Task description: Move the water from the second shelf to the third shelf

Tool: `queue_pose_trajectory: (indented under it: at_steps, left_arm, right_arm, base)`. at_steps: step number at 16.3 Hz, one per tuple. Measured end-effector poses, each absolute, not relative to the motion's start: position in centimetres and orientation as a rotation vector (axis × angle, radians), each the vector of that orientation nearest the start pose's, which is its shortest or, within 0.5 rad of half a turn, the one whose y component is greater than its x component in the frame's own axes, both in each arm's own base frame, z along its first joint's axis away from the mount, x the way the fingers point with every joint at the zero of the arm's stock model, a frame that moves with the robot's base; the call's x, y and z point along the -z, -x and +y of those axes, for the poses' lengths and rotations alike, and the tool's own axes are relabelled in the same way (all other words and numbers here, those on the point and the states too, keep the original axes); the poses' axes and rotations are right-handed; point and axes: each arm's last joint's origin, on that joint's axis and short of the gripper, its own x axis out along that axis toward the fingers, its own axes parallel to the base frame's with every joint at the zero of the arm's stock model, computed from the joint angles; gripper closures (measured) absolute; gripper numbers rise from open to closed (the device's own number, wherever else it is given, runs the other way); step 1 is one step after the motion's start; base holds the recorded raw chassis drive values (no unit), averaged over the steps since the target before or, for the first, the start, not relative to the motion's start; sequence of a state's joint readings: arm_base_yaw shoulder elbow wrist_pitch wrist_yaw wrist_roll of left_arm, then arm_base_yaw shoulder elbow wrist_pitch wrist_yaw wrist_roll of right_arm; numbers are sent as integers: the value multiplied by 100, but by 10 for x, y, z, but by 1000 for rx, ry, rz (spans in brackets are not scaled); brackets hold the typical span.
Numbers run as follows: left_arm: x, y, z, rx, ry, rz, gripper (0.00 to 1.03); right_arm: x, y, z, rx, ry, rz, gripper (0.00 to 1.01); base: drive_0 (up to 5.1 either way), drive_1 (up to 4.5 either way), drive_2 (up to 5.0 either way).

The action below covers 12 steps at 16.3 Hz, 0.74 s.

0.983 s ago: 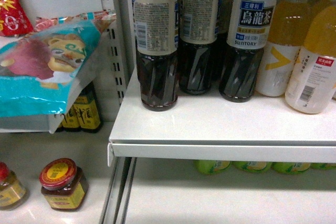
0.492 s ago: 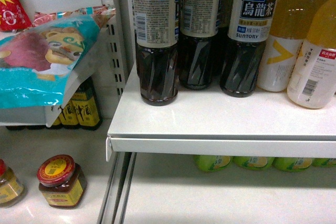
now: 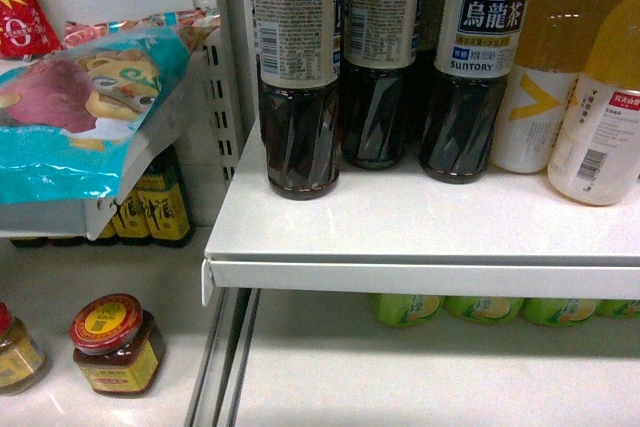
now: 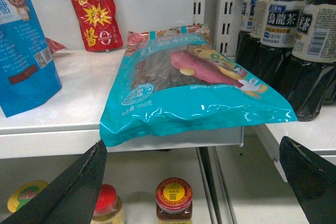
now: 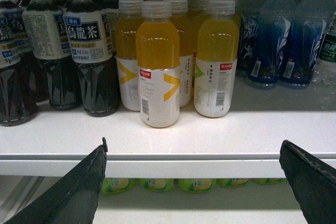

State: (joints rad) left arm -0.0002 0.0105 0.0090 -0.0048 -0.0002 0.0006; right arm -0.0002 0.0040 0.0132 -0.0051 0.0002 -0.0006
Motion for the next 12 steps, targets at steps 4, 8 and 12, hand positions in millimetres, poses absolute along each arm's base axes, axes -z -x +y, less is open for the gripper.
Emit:
queue_pose_trajectory:
  at_steps: [4,8,12]
  left_arm:
    - [-165,-98,0,0,-1,7,5]
    - [-165,-98,0,0,-1,7,5]
    - [-165,-98,0,0,-1,7,5]
  right_arm:
    - [-167,-97,0,0,1,-4,3]
    - [-167,-97,0,1,1,-4,3]
    - [-167,-97,0,0,1,-4,3]
  base:
    - [0,0,0]
    - [0,0,0]
    - [0,0,0]
